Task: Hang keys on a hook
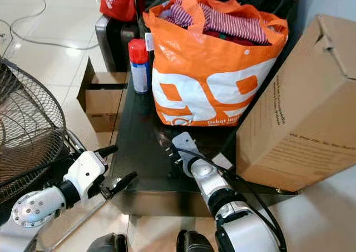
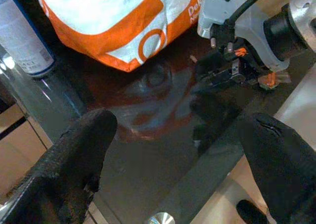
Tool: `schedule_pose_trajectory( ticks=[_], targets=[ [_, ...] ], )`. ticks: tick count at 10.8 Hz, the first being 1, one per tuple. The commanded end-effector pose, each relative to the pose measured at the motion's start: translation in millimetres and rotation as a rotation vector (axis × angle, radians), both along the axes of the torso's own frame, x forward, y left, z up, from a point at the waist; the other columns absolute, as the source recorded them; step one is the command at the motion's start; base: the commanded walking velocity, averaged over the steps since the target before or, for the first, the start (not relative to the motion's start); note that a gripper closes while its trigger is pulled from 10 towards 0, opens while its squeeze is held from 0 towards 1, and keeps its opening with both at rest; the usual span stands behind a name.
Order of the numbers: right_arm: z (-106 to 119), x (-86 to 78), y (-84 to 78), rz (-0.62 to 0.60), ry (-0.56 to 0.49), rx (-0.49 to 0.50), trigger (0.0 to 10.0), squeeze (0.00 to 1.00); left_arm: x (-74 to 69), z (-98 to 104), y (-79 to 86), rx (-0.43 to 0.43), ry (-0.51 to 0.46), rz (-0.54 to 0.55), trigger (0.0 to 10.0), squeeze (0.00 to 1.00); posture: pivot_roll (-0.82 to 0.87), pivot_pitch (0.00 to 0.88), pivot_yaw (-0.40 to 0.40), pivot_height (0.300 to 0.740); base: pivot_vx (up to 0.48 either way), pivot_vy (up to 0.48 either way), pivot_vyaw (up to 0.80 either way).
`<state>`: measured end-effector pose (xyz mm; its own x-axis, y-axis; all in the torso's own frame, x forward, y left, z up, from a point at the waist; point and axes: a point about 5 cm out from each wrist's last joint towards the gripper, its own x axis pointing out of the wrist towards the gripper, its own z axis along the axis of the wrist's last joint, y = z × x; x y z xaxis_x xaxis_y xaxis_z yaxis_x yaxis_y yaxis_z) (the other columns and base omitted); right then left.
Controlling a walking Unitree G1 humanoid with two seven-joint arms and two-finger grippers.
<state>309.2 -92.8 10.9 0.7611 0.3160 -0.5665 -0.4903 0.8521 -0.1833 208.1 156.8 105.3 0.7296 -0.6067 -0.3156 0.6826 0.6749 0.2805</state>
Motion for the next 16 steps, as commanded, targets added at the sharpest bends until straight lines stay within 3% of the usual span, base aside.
schedule_pose_trajectory(
  ticks=[1, 7, 8, 9, 10, 16],
  targets=[
    [-3.7, -1.9, -3.8, -0.016, 0.013, -0.019, 10.0, 0.0, -3.1, -1.1, 3.6, 0.008, 0.006, -0.003, 10.0, 0.0, 0.08, 0.202, -0.061, 0.74, 0.0, 0.0, 0.0],
    [-6.9, -3.2, -8.8, -0.023, 0.033, -0.038, 10.0, 0.0, -3.9, -2.8, -0.2, 0.009, 0.017, -0.022, 10.0, 0.0, 0.08, 0.201, -0.053, 0.74, 0.0, 0.0, 0.0],
    [-8.3, -4.4, -7.7, -0.003, 0.05, -0.046, 7.7, 0.0, -2.5, -2.1, -1.5, 0.008, 0.014, -0.022, 10.0, 0.0, 0.08, 0.202, -0.055, 0.74, 0.0, 0.0, 0.0],
    [-8.4, -4.7, -6.6, 0.006, 0.056, -0.042, 1.8, 0.0, -2.0, -0.6, -1.8, 0.007, 0.012, -0.021, 10.0, 0.0, 0.08, 0.205, -0.057, 0.74, 0.0, 0.0, 0.0],
    [-8.2, -4.5, -5.9, 0.011, 0.058, -0.042, 0.0, 0.0, -2.8, 0.6, -1.3, 0.006, 0.01, -0.019, 10.0, 0.0, 0.08, 0.206, -0.058, 0.74, 0.0, 0.0, 0.0],
    [-7.9, -3.7, -8.6, 0.012, 0.059, -0.053, 0.0, 0.0, -1.8, 0.3, 2.6, 0.01, 0.006, -0.013, 10.0, 0.0, 0.08, 0.198, -0.058, 0.74, 0.0, 0.0, 0.0]
  ],
)
